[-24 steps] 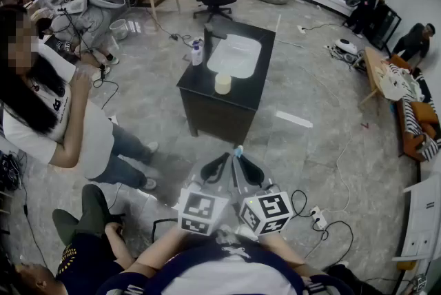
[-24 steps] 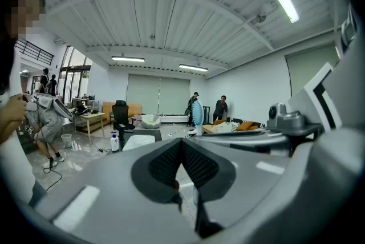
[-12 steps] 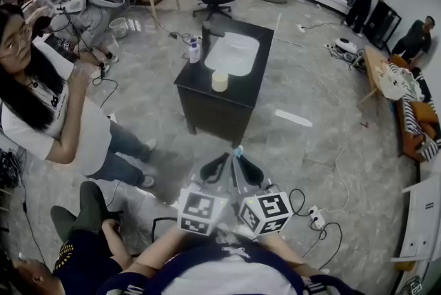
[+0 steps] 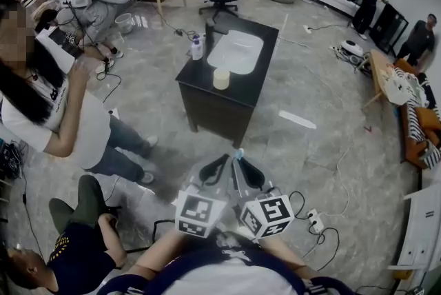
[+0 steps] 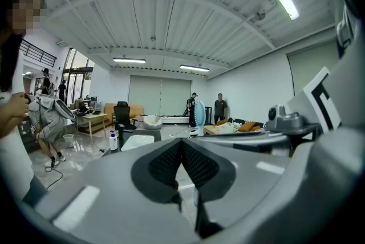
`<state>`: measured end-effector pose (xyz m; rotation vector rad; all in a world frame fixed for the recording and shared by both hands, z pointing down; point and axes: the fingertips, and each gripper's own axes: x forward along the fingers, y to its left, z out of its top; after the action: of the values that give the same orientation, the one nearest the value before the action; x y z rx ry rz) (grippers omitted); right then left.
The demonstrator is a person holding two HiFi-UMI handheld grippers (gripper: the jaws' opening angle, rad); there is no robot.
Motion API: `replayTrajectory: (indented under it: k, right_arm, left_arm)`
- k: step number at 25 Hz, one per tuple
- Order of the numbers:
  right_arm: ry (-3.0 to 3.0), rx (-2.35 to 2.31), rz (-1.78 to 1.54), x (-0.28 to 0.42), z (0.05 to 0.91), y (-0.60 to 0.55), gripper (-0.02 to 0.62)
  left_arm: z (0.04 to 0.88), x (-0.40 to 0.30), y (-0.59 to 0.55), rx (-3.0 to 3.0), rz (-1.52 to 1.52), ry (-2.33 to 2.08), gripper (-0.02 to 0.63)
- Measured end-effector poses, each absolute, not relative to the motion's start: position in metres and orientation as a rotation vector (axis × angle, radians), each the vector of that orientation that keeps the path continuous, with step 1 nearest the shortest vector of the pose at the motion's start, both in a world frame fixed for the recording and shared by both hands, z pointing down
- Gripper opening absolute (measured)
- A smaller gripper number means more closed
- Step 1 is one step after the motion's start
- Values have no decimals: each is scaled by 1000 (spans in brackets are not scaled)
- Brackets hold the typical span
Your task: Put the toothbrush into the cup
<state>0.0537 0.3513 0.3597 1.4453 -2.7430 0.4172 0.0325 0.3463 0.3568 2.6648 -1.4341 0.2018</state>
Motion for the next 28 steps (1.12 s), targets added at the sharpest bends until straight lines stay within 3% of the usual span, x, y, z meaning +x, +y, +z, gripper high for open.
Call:
replayTrajectory:
  k: [12,28]
  right_arm:
    - [-2772,1443,418,58,356,301,17]
    - [-2742,1543,370,3,347,140,17]
  left_arm:
    - [353,32,288,2674,182,-1438,0]
    - [351,-23,125,2729,163,-1355,0]
